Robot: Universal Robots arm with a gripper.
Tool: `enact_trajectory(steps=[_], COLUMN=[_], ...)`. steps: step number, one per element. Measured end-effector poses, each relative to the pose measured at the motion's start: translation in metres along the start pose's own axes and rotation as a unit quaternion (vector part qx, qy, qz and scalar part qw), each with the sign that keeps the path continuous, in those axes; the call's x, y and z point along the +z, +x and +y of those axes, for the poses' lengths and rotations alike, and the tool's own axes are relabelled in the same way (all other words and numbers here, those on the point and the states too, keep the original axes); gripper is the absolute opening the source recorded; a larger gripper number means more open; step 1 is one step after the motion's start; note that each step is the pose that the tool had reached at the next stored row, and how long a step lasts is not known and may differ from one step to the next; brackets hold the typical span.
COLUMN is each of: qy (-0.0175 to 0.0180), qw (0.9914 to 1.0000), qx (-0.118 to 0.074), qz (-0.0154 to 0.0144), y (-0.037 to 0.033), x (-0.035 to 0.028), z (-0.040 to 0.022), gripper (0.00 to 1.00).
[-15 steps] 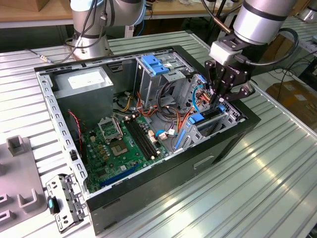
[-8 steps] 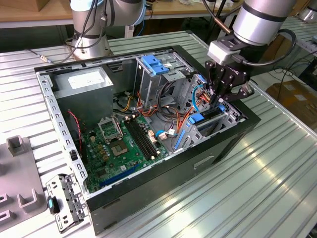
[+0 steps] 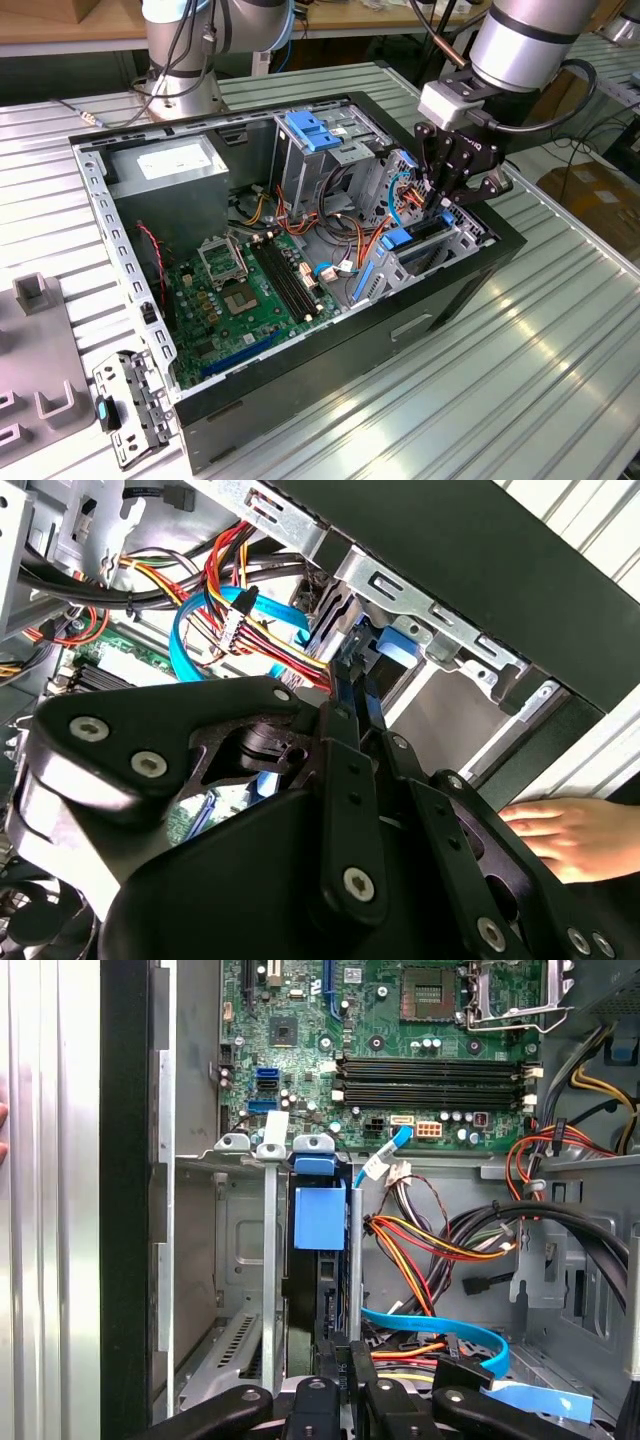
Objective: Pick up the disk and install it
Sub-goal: 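Insert the first disk wire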
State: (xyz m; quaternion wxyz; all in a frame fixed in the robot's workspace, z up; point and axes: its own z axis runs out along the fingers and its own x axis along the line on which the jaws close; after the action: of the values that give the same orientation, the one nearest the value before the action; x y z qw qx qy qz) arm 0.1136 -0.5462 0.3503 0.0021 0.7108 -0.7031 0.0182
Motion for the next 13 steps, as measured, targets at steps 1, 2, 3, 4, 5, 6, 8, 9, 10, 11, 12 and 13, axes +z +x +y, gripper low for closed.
enact_trajectory(steps=[1, 2, 3, 4, 5, 6, 8, 9, 10, 11, 12, 13], qy=[0.0, 0.0, 0.0, 0.0, 0.0, 0.0, 0.0, 0.0, 0.0008, 0.0025, 0.0053, 0.0069], qw=[1.0, 1.0, 1.0, 1.0, 1.0, 1.0, 1.0, 1.0, 1.0, 1.0, 0.99998, 0.99997], qx=[0.0, 0.0, 0.0, 0.0, 0.0, 0.0, 0.001, 0.001, 0.001, 0.001, 0.001, 0.002], qz=[0.0, 0.0, 0.0, 0.0, -0.0001, -0.0002, -0.0005, -0.0007, -0.0006, -0.0007, -0.0009, -0.001], y=[0.0, 0.0, 0.0, 0.0, 0.0, 0.0002, 0.0018, 0.0019, 0.002, 0.002, 0.002, 0.002], x=[0.0, 0.0, 0.0, 0.0001, 0.0002, 0.0005, 0.001, 0.0012, 0.0012, 0.0012, 0.0013, 0.0015], z=[0.0, 0.0, 0.0, 0.0, 0.0002, 0.0002, 0.0015, 0.0019, 0.0022, 0.0027, 0.0038, 0.0042], gripper=[0.16, 0.16, 0.16, 0.16, 0.16, 0.16, 0.16, 0.16, 0.16, 0.16, 0.16, 0.16])
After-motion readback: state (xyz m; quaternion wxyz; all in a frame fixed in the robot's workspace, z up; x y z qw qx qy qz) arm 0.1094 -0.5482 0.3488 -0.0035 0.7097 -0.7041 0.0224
